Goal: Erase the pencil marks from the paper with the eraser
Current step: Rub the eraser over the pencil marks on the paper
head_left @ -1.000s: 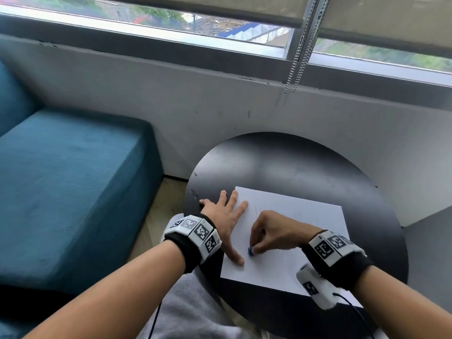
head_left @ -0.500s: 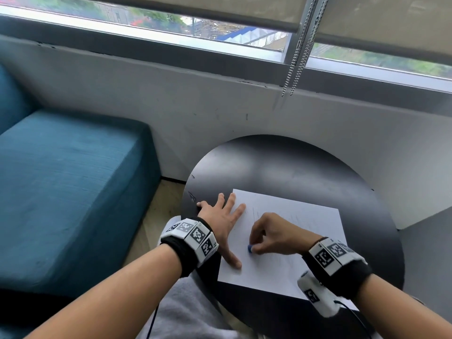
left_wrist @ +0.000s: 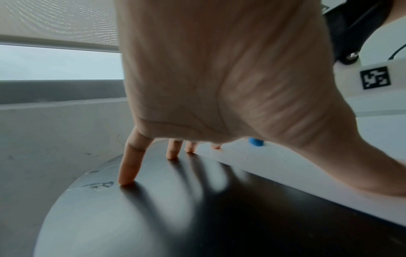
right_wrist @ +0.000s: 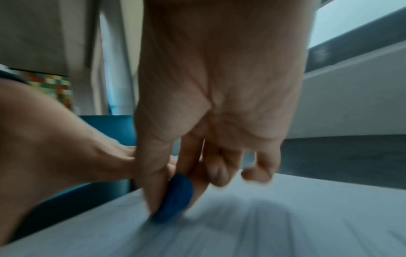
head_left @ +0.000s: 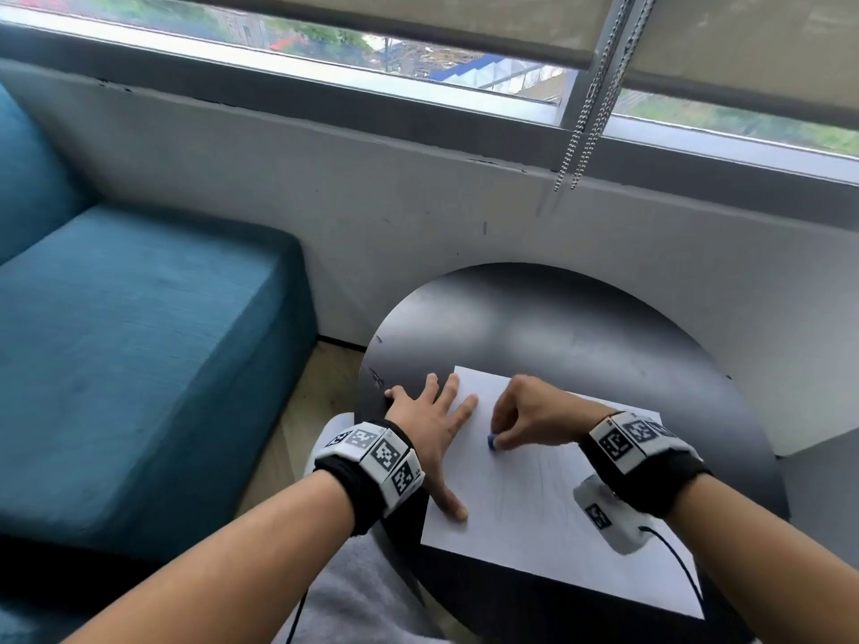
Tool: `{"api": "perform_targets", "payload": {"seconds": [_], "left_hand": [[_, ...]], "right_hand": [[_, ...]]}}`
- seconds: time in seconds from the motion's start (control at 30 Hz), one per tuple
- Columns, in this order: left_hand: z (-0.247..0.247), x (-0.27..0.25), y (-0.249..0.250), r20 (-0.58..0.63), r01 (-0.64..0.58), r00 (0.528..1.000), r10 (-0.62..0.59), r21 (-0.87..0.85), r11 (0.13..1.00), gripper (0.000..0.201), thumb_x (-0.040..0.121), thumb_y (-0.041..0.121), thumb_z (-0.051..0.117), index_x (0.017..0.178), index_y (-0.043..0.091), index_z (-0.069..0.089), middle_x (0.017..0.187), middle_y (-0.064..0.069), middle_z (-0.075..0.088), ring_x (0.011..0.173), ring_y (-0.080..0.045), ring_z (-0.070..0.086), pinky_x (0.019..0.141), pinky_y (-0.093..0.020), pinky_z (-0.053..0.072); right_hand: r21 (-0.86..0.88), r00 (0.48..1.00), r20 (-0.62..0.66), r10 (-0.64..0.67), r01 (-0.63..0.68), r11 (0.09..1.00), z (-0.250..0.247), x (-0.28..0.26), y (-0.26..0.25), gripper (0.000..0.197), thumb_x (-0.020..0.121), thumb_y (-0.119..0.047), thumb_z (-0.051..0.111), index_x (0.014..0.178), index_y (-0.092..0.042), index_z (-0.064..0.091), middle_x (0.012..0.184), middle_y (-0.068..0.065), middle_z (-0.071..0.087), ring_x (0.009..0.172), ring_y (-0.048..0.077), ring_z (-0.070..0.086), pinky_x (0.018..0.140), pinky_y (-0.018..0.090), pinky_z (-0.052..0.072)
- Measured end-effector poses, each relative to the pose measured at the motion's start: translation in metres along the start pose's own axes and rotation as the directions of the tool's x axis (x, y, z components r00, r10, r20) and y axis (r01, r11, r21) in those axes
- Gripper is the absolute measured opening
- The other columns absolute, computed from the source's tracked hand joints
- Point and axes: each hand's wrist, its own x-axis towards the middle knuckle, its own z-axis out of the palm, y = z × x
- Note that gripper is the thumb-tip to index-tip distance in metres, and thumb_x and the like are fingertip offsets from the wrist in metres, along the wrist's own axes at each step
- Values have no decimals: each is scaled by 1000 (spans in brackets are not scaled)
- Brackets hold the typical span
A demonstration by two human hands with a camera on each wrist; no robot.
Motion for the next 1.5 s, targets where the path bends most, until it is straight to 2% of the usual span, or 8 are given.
{"api": "perform_targets", "payload": {"seconds": [0.23, 0.57, 0.73, 0.87, 1.03, 1.23, 1.37, 1.5], "left_hand": [[-2, -1, -1, -1, 1, 1000, -1, -2, 1000, 147, 52, 83, 73, 156, 24, -11, 164, -6, -15, 150, -36, -8, 109, -66, 26], [-3, -1, 1, 4, 8, 1000, -8, 7, 1000, 147, 52, 83, 73, 156, 24, -11, 164, -6, -14, 150, -35, -7, 108, -66, 27], [-3, -2, 1, 12, 9, 1000, -9, 1, 1000, 147, 53, 82, 74, 156, 24, -13, 164, -6, -16, 150, -35, -8, 109, -65, 26], [-3, -1, 1, 7, 7, 1000, -7, 7, 1000, 147, 52, 83, 73, 156, 24, -14, 164, -6, -16, 150, -35, -8, 109, -65, 26], [-3, 0, 0, 23, 8, 1000, -8, 8, 1000, 148, 52, 84, 73, 156, 24, -15, 164, -6, -18, 150, -35, -10, 110, -65, 25], [-3, 0, 1, 13, 9, 1000, -9, 4, 1000, 147, 52, 83, 73, 156, 25, -14, 164, -5, -17, 150, -35, -9, 110, -66, 25], [-3, 0, 1, 25, 15, 1000, -15, 1, 1000, 148, 52, 83, 73, 156, 25, -16, 164, -6, -18, 151, -35, -9, 111, -66, 23], [-3, 0, 1, 16, 13, 1000, -13, 6, 1000, 148, 52, 83, 73, 156, 25, -15, 164, -6, -18, 151, -35, -9, 111, -66, 24]], "right_hand": [[49, 967, -250, 56, -45, 998, -17, 19, 16, 8, 77, -23, 78, 73, -16, 76, 64, -10, 66, 53, -2, 54, 53, 11, 37], [84, 970, -234, 68, -49, 995, -19, 18, 15, 7, 78, -20, 76, 74, -14, 76, 64, -5, 66, 52, -2, 51, 52, 12, 38], [14, 996, 82, 25, -26, 1000, -12, 7, -1, 3, 74, -15, 76, 76, -13, 77, 70, 5, 71, 57, 3, 55, 55, 17, 42], [68, 984, -174, 35, -23, 997, -15, 10, 7, 7, 76, -19, 77, 76, -11, 78, 70, 0, 72, 58, 2, 54, 56, 17, 42], [19, 996, 88, -22, 20, 1000, 6, -8, -10, 4, 73, -14, 76, 70, -13, 75, 62, -4, 63, 50, 1, 47, 51, 17, 36], [67, 989, -146, 25, -15, 998, 1, -7, 0, 6, 75, -18, 76, 72, -13, 76, 63, -5, 65, 54, 3, 50, 56, 19, 40], [-7, 988, 154, -23, 24, 1000, 16, -20, -17, 9, 75, -20, 77, 77, -11, 76, 71, -2, 70, 56, 2, 52, 55, 17, 40], [25, 998, -58, -6, 7, 1000, 7, -13, -5, 8, 74, -20, 77, 76, -13, 77, 63, -9, 65, 55, 2, 50, 56, 19, 39]]}}
